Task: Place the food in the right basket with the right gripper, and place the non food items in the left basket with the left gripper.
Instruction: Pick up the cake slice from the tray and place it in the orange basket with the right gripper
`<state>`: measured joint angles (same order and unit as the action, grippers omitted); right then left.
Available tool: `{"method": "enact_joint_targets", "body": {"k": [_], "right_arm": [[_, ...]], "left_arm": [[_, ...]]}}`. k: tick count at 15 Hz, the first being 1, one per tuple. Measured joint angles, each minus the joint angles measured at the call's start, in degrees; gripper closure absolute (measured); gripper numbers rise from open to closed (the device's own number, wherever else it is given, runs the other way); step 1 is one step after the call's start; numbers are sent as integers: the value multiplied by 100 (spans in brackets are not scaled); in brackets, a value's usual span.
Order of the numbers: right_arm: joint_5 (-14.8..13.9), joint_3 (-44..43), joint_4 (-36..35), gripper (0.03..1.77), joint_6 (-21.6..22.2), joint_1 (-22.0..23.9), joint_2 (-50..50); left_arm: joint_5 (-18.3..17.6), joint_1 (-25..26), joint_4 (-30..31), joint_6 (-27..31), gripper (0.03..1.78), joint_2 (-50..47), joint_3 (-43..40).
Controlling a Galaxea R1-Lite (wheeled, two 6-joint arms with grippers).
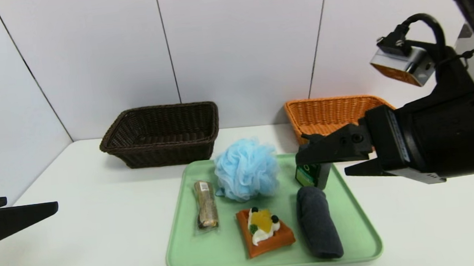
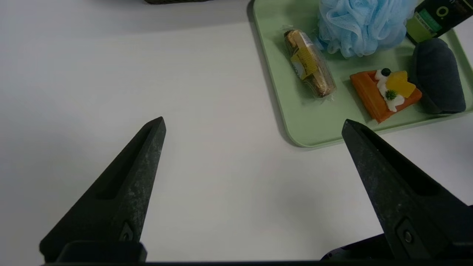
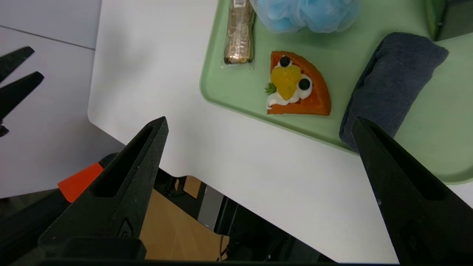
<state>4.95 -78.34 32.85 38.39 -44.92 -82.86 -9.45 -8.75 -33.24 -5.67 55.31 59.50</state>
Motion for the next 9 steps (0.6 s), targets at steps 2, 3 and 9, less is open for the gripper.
{"method": "enact_joint_targets", "body": {"k": [2,3,9], "right_arm": [[-105,-20,-9,9,-77,-262,-206],[-127,-61,-6,9,-154,-372,-294],[-874,-802,256,9,-717,-828,-1198]], "left_arm": [[-5,-240,4,13,12,-24,-22],[-5,-338,4,9,12,-46,-38],[-24,-539,290,-293,12,39,-29]]}}
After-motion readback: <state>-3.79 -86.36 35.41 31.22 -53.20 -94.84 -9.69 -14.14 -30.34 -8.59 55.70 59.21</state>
